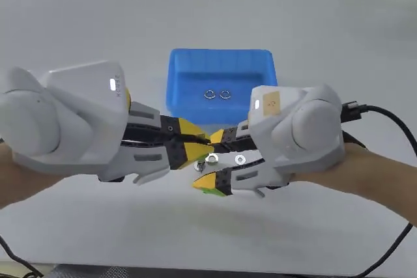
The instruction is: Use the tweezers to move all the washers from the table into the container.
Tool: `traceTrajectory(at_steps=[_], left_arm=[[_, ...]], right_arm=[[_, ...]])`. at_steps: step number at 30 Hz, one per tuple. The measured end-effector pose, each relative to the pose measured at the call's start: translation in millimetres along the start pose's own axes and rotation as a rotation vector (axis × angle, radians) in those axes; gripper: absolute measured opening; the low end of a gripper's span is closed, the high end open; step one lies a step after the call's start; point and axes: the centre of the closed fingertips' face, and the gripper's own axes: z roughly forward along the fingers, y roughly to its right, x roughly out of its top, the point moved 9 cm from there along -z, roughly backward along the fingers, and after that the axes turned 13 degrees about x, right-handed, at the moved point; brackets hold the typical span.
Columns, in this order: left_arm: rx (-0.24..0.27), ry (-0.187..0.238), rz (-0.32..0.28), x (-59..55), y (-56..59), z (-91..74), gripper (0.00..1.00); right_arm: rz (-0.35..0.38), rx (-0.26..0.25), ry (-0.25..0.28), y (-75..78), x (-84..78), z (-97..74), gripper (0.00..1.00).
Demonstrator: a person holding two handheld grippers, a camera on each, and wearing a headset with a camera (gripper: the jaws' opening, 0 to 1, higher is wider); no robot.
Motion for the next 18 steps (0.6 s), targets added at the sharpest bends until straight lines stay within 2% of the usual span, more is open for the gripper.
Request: traceTrajectory(at_steps=[4, 10, 14, 18], left_arm=[[-0.007, -0.001, -0.001, -0.1, 1.5, -1.4, 0.07], [-0.003, -0.002, -0.002, -0.5, -0.5, -0.7, 0.07], [0.007, -0.006, -0.003, -0.4, -2.6, 0.1, 0.07], [0.000, -0.005, -0.010, -0.7, -1.9, 0.7, 0.07]], right_arm=[[-0.001, 0.013, -0.007, 2.1, 0.1, 0.4, 0.25], [0.007, 0.014, 0.015, 6.5, 2.4, -0.9, 0.18], [-0.004, 0.027, 0.005, 3.8, 3.5, 1.0, 0.13], [-0.025, 0.026, -0.011, 3.1, 4.0, 0.6, 0.12]])
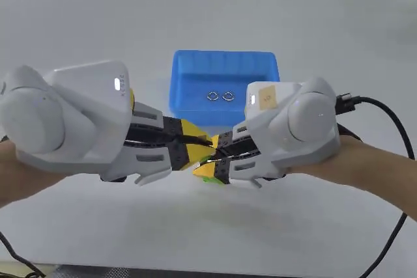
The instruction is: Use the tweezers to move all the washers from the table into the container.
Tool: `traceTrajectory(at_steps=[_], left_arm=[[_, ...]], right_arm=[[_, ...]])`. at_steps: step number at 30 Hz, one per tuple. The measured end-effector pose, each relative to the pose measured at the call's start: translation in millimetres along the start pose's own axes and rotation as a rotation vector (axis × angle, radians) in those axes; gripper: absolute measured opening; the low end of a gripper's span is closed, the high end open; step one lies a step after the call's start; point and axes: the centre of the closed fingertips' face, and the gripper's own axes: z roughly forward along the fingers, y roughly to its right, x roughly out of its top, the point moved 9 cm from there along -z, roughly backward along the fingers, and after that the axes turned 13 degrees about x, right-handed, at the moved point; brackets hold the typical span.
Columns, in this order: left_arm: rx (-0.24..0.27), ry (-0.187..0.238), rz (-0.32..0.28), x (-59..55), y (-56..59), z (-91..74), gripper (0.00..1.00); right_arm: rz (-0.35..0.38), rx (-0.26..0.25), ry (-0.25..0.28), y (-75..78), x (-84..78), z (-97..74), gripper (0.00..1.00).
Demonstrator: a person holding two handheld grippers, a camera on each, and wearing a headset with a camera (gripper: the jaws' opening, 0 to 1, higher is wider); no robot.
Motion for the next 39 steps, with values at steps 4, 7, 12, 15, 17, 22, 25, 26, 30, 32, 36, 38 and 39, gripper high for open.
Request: traceTrajectory(at_steps=[4, 7, 12, 15, 17, 22, 25, 26, 30, 32, 36, 38, 39], left_arm=[[0.004, 0.001, 0.002, 0.4, 0.1, 1.4, 0.07], [0.009, -0.004, 0.014, 1.3, -0.3, 1.7, 0.07], [0.025, -0.006, -0.001, 0.2, -2.0, 0.1, 0.07], [0.033, -0.012, -0.008, -0.6, -2.9, -1.0, 0.08], [0.035, -0.015, -0.011, -1.0, -3.3, -1.7, 0.08], [0.034, -0.014, -0.019, -0.6, -2.5, -1.9, 0.08], [0.033, -0.012, -0.020, 0.0, -2.4, -1.6, 0.08], [0.034, -0.011, -0.019, 0.3, -2.5, -1.6, 0.08], [0.035, -0.007, -0.018, 2.2, -3.1, -2.0, 0.08], [0.036, -0.002, -0.019, 3.6, -3.6, -2.4, 0.08], [0.035, -0.002, -0.028, 5.5, -4.2, -2.5, 0.08], [0.035, -0.002, -0.026, 6.1, -4.0, -2.5, 0.08], [0.035, -0.003, -0.027, 6.2, -3.7, -2.4, 0.08]], right_arm=[[-0.015, -0.003, -0.011, 0.2, 0.3, -0.4, 0.11], [-0.009, -0.006, -0.004, 0.5, 0.0, -0.5, 0.11], [-0.016, -0.008, -0.003, 0.4, 0.9, 0.0, 0.11], [-0.022, -0.009, -0.002, 0.9, 1.3, 0.6, 0.11], [-0.025, -0.008, 0.003, 0.6, 1.3, 1.2, 0.11], [-0.028, -0.011, 0.010, -0.3, 0.8, 1.1, 0.11], [-0.031, -0.014, 0.015, -0.4, 0.6, 1.0, 0.10], [-0.029, -0.016, 0.020, -0.2, 0.7, 0.8, 0.10], [-0.032, -0.022, 0.033, 0.1, 1.9, 0.3, 0.10], [-0.032, -0.024, 0.038, 0.5, 2.5, 0.0, 0.10], [-0.032, -0.026, 0.038, 0.5, 2.3, -0.1, 0.10], [-0.033, -0.026, 0.038, 0.2, 2.1, -0.2, 0.10], [-0.032, -0.026, 0.040, -0.1, 2.2, -0.5, 0.10]])
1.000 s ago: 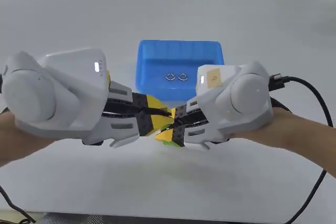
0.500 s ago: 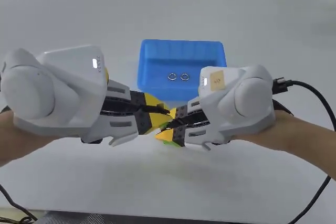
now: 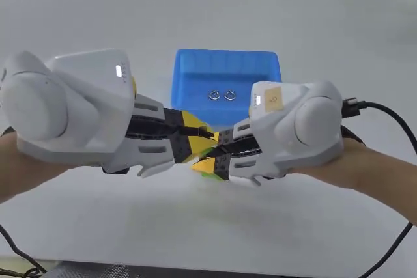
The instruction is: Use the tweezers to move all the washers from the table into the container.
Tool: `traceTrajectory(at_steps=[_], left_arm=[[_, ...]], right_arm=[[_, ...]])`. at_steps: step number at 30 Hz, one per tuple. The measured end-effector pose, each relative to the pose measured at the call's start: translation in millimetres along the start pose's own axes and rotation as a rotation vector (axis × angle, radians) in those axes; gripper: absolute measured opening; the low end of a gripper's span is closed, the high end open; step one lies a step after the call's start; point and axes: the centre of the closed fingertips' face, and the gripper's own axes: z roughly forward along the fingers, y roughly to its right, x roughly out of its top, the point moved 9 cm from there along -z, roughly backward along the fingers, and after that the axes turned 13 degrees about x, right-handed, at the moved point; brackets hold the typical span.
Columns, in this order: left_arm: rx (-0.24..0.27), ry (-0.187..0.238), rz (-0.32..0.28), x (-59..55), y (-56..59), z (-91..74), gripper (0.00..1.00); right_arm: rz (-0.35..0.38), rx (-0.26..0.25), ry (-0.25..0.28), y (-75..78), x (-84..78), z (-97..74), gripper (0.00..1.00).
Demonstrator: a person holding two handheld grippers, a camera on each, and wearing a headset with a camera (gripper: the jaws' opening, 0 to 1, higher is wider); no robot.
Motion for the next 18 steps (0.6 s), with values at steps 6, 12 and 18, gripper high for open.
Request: traceTrajectory(at_steps=[6, 12, 18], left_arm=[[-0.004, -0.010, -0.006, 0.3, 2.2, 0.5, 0.11], [-0.004, -0.013, -0.014, 0.7, 2.1, -0.2, 0.15], [0.009, -0.014, -0.020, -0.8, -1.5, -4.8, 0.17]], right_arm=[[0.005, -0.006, 0.006, -0.2, -0.2, -1.0, 0.10], [0.007, -0.007, 0.004, -0.6, -0.7, -1.4, 0.10], [0.003, -0.013, 0.005, -1.0, 2.2, -5.9, 0.10]])
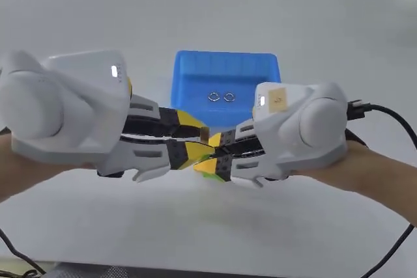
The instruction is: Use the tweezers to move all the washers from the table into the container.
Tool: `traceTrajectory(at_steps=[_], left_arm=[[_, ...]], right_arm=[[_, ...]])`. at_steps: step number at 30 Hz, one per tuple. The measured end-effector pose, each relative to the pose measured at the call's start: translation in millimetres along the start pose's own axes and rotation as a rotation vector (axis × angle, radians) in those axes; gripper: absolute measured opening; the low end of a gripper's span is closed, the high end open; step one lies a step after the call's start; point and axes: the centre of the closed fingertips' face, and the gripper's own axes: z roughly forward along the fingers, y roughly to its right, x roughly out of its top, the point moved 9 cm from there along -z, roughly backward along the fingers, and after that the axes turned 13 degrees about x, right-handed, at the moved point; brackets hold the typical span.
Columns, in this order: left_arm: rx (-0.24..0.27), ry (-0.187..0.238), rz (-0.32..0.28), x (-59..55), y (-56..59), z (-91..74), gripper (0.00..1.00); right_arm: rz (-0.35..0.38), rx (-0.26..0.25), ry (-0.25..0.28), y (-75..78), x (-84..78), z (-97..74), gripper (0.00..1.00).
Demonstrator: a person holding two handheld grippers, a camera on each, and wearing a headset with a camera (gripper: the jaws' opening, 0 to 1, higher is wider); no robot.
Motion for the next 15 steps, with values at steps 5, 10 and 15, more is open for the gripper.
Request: traceTrajectory(at_steps=[5, 10, 15], left_arm=[[0.024, 0.006, -0.018, -1.8, -5.2, -7.9, 0.18], [0.043, 0.008, -0.041, -5.1, -9.0, -18.2, 0.21], [0.042, 0.024, -0.056, -7.4, -7.8, -24.0, 0.33]], right_arm=[[0.009, -0.011, 0.012, -1.3, 4.3, -9.0, 0.10], [0.019, -0.026, 0.035, -2.5, 9.0, -19.7, 0.10], [0.001, -0.023, 0.016, -3.7, 14.3, -31.4, 0.10]])
